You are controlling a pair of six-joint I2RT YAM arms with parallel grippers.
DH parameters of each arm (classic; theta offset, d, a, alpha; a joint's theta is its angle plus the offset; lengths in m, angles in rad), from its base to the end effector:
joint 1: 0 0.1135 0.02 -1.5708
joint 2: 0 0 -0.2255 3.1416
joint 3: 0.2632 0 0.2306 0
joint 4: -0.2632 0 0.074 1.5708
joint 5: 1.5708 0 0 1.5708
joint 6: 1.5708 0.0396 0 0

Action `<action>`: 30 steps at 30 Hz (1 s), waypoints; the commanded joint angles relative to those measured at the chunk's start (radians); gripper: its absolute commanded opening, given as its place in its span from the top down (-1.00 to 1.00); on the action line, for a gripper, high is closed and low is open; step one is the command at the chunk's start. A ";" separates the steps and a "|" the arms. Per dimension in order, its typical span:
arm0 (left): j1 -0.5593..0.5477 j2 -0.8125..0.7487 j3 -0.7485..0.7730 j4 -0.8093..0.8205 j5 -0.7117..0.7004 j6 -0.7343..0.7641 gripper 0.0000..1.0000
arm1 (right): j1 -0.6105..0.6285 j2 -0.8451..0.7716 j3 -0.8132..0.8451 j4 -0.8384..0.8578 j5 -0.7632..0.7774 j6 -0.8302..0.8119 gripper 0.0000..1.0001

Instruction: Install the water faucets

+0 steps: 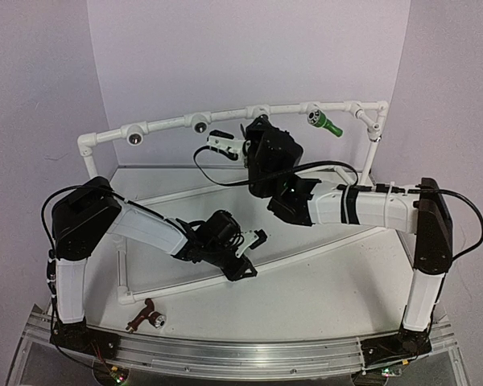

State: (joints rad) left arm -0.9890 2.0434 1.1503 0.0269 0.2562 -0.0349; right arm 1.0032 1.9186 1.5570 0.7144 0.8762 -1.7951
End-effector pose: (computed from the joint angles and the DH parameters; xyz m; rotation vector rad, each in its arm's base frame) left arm 0.2014 -0.3244 0.0929 1.2773 2.2083 -0.7451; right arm 0.2512 0.3374 0.3372 -1.0490 1.0033 -1.1872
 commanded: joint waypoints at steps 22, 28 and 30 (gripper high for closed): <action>-0.021 0.105 -0.086 -0.257 0.028 -0.118 0.87 | -0.075 -0.125 0.103 -0.423 -0.158 1.613 1.00; -0.021 0.101 -0.087 -0.257 0.029 -0.118 0.87 | -0.119 -0.146 0.061 -0.435 -0.207 1.973 1.00; -0.021 0.099 -0.088 -0.257 0.028 -0.118 0.87 | -0.135 -0.159 0.039 -0.439 -0.221 2.089 1.00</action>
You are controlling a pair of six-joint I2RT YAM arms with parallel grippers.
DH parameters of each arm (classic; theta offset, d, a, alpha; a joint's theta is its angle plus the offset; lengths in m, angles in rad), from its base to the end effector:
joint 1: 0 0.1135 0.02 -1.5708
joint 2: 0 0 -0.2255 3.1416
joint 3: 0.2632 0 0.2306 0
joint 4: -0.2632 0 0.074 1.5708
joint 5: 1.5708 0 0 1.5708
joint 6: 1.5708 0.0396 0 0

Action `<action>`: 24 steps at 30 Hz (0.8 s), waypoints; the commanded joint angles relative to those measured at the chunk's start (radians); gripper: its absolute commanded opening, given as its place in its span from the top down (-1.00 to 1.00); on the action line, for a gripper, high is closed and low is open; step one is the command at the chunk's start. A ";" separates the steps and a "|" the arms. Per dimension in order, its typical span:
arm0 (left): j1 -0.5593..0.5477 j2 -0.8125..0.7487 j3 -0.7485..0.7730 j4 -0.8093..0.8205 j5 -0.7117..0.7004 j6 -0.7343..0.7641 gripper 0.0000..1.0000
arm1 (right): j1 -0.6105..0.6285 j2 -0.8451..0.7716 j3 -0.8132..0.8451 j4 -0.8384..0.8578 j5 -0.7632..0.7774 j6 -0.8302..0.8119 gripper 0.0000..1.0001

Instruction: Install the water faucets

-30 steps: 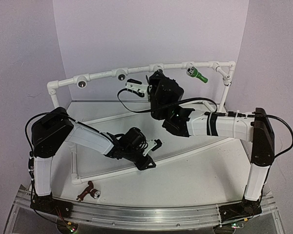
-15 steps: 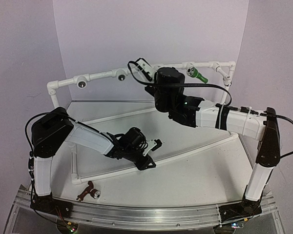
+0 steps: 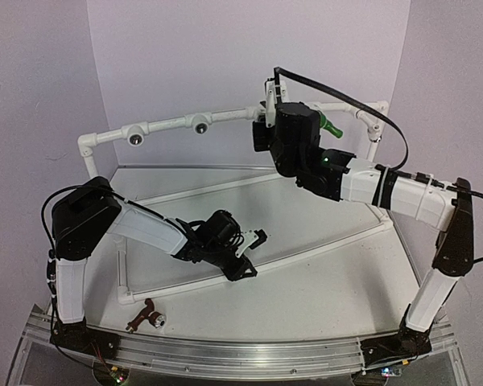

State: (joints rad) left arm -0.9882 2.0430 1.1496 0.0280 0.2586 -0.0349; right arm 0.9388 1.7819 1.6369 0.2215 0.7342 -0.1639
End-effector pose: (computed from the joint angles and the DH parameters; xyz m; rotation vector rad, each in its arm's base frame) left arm 0.2015 -0.3243 0.0929 1.2772 2.2077 -0.7479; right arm 0.2573 0.3065 0.3691 -0.2381 1.4956 0.0725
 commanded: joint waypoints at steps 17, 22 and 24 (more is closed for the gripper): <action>-0.021 0.097 -0.089 -0.258 0.017 -0.123 0.87 | -0.140 -0.077 -0.125 0.038 -0.197 1.097 0.96; -0.021 0.100 -0.088 -0.258 0.005 -0.123 0.88 | -0.140 -0.097 -0.128 0.036 -0.277 0.968 0.54; -0.021 0.100 -0.087 -0.258 0.003 -0.123 0.88 | -0.138 -0.119 -0.144 0.023 -0.302 0.932 0.26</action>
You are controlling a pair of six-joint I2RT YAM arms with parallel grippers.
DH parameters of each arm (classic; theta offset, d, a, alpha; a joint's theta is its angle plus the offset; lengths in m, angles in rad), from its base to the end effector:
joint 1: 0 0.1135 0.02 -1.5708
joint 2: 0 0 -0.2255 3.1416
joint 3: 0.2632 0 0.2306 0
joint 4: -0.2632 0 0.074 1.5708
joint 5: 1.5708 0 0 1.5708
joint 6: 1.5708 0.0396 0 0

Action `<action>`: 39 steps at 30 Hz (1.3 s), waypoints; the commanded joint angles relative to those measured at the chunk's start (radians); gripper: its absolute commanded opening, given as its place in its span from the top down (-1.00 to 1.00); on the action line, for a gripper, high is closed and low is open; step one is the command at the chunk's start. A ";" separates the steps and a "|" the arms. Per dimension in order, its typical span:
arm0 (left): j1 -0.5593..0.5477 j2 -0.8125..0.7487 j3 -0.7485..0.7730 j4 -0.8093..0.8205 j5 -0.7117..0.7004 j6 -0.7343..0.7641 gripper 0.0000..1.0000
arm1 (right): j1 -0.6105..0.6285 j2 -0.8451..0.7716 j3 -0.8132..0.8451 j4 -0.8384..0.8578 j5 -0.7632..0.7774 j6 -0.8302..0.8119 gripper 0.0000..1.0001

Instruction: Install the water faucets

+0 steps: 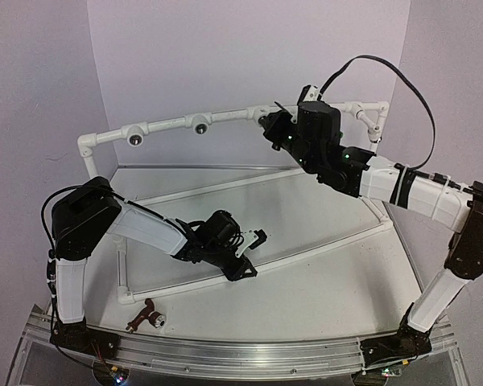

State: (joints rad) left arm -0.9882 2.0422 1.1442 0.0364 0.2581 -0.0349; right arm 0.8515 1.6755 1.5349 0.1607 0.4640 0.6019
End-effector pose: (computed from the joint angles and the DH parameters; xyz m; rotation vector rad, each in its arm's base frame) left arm 0.2013 -0.3239 0.0924 1.2757 2.2041 -0.7489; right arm 0.2649 0.2756 0.3682 0.1792 1.5970 0.7832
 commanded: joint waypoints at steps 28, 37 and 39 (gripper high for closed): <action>-0.021 0.120 -0.069 -0.274 0.013 -0.117 0.87 | 0.070 -0.415 -0.137 -0.604 -0.400 -1.139 -0.69; -0.020 0.131 -0.064 -0.276 0.011 -0.112 0.87 | 0.131 -0.432 -0.195 -0.410 -0.186 -2.056 -0.80; -0.020 0.133 -0.063 -0.276 0.012 -0.112 0.87 | 0.131 -0.424 -0.193 -0.370 -0.198 -2.177 -0.80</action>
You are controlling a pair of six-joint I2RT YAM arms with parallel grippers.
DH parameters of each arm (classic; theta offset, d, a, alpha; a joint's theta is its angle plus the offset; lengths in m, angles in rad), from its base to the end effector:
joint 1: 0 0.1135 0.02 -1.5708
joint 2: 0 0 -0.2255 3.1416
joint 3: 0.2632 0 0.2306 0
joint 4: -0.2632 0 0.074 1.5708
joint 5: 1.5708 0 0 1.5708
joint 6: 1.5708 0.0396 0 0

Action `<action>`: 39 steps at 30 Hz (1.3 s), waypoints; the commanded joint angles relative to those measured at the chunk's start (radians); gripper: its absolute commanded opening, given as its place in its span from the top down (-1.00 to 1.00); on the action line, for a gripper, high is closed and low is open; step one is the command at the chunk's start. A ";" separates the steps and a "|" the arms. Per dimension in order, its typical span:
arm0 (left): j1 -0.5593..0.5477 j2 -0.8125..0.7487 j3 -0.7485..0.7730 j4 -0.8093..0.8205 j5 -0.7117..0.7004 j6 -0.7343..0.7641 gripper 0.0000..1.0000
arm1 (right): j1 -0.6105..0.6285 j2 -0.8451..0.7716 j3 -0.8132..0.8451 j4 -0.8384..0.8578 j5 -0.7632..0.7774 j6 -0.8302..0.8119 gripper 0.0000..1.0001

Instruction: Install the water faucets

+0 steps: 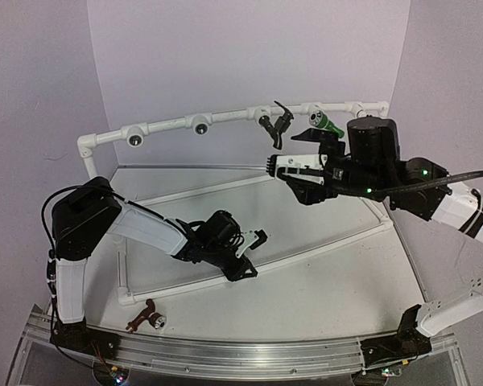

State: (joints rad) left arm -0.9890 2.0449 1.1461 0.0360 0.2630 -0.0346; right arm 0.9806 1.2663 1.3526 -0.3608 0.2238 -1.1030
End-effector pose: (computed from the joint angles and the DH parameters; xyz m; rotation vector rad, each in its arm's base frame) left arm 0.2010 -0.3244 0.0920 1.2798 2.2042 -0.7544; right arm 0.1617 0.2256 0.3771 -1.5108 1.0647 -0.2918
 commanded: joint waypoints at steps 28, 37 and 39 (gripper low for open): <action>-0.018 0.122 -0.071 -0.275 0.020 -0.111 0.87 | -0.105 0.276 0.139 0.366 0.146 -0.918 -0.55; -0.018 0.124 -0.071 -0.275 0.019 -0.111 0.87 | -0.105 0.323 0.070 0.562 0.197 -0.884 -0.14; -0.017 0.127 -0.069 -0.275 0.022 -0.111 0.87 | -0.105 0.330 0.054 0.618 0.203 -0.856 -0.04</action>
State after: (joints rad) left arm -0.9890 2.0480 1.1518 0.0326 0.2737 -0.0349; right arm 0.8801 1.5691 1.4383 0.0984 0.3703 -2.0067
